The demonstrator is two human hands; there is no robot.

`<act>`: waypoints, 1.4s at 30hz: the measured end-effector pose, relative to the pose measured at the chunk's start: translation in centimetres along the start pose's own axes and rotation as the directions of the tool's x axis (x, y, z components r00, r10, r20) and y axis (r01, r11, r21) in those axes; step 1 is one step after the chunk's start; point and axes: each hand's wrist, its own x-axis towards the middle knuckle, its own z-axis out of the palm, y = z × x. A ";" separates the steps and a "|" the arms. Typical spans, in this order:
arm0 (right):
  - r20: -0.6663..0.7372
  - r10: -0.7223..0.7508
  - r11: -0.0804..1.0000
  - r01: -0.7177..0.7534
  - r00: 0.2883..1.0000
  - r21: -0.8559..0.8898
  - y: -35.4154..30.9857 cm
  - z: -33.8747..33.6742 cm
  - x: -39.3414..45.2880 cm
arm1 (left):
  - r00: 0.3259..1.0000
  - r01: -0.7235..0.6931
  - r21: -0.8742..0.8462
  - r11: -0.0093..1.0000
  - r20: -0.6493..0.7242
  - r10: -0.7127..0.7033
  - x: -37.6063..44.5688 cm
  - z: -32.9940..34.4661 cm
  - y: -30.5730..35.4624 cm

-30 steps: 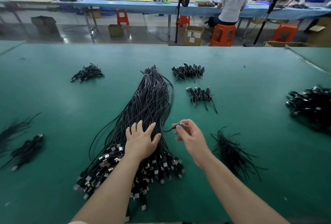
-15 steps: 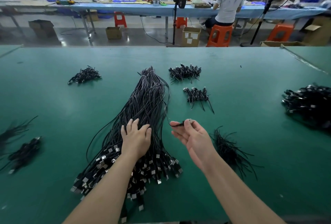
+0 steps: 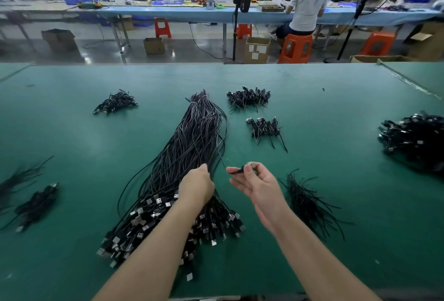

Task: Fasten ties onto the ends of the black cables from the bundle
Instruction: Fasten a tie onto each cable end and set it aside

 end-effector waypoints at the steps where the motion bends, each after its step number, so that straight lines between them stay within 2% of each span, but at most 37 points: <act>1: -0.002 -0.001 1.000 0.001 1.000 -0.025 -0.1 0.0 -0.1 | 1.000 0.021 0.061 0.998 0.015 -0.022 0.2 -0.3 -0.3; 5: 0.011 -0.011 0.993 0.012 1.000 -0.120 -0.1 0.5 -0.5 | 0.996 0.085 0.254 0.963 -0.009 -0.085 0.4 -1.1 -1.2; 7: 0.025 -0.019 0.989 0.022 0.999 -0.146 0.0 0.8 -0.6 | 0.990 -0.026 0.301 0.953 -0.121 0.065 0.2 -0.9 -1.1; 8: 0.034 -0.025 0.987 0.030 0.999 -0.160 0.0 1.0 -0.7 | 0.960 -0.151 0.267 0.952 -0.191 0.205 -0.1 -0.9 -1.0; 10: 0.043 -0.036 0.980 0.044 0.998 -0.194 0.0 1.3 -0.8 | 0.821 -0.452 0.214 0.866 -0.281 0.497 -0.5 -1.1 -0.4; 11: 0.042 -0.041 0.979 0.049 0.998 -0.196 0.0 1.4 -0.8 | 0.742 -0.566 0.202 0.799 -0.298 0.601 -0.5 -1.2 -0.2; 12: 0.035 -0.047 0.982 0.052 0.998 -0.184 -0.2 1.3 -0.8 | 0.697 -0.630 0.169 0.758 -0.308 0.647 -0.6 -1.3 0.0; 15: -0.020 -0.045 0.991 0.042 0.999 -0.129 -1.1 0.7 -0.3 | 0.712 -0.654 0.034 0.756 -0.311 0.630 -1.1 -1.0 0.4; 18: -0.092 0.013 1.000 -0.014 0.996 -0.016 -1.7 -0.2 0.7 | 0.692 -0.652 0.053 0.757 -0.369 0.621 -1.8 -0.3 0.8; 21: -0.141 0.080 0.993 -0.067 0.987 0.096 -1.8 -0.7 1.7 | 0.703 -0.658 0.025 0.753 -0.338 0.626 -2.7 0.2 0.8; 25: -0.175 0.177 0.981 -0.159 0.969 0.110 -1.0 -1.1 2.7 | 0.848 -0.525 -0.279 0.804 -0.247 0.468 -3.7 0.3 1.5; 28: -0.210 0.268 0.963 -0.264 0.940 0.046 -0.1 -1.5 3.2 | 0.904 -0.428 -0.462 0.777 -0.224 0.365 -4.5 -0.1 2.1; 31: -0.205 0.377 0.913 -0.400 0.903 -0.083 0.6 -1.3 3.6 | 0.926 -0.378 -0.609 0.697 -0.229 0.302 -5.4 -0.6 3.2; 33: -0.168 0.440 0.885 -0.457 0.882 -0.085 0.8 -0.8 3.7 | 0.938 -0.338 -0.705 0.623 -0.195 0.288 -6.0 -0.8 3.9; 35: -0.149 0.448 0.880 -0.465 0.881 -0.100 0.9 -0.6 3.7 | 0.952 -0.264 -0.818 0.510 -0.138 0.272 -6.3 -1.2 4.5; 38: -0.107 0.437 0.877 -0.449 0.893 -0.170 1.1 -0.5 3.6 | 0.962 -0.056 -0.950 0.307 0.031 0.270 -6.5 -1.8 4.7; 40: -0.053 0.449 0.884 -0.452 0.892 -0.117 1.3 -0.7 3.6 | 0.939 0.073 -0.958 0.279 0.161 0.305 -6.5 -1.8 4.7; 42: -0.059 0.433 0.894 -0.437 0.900 -0.099 1.4 -0.6 3.6 | 0.939 0.121 -0.960 0.252 0.193 0.286 -6.1 -1.6 4.4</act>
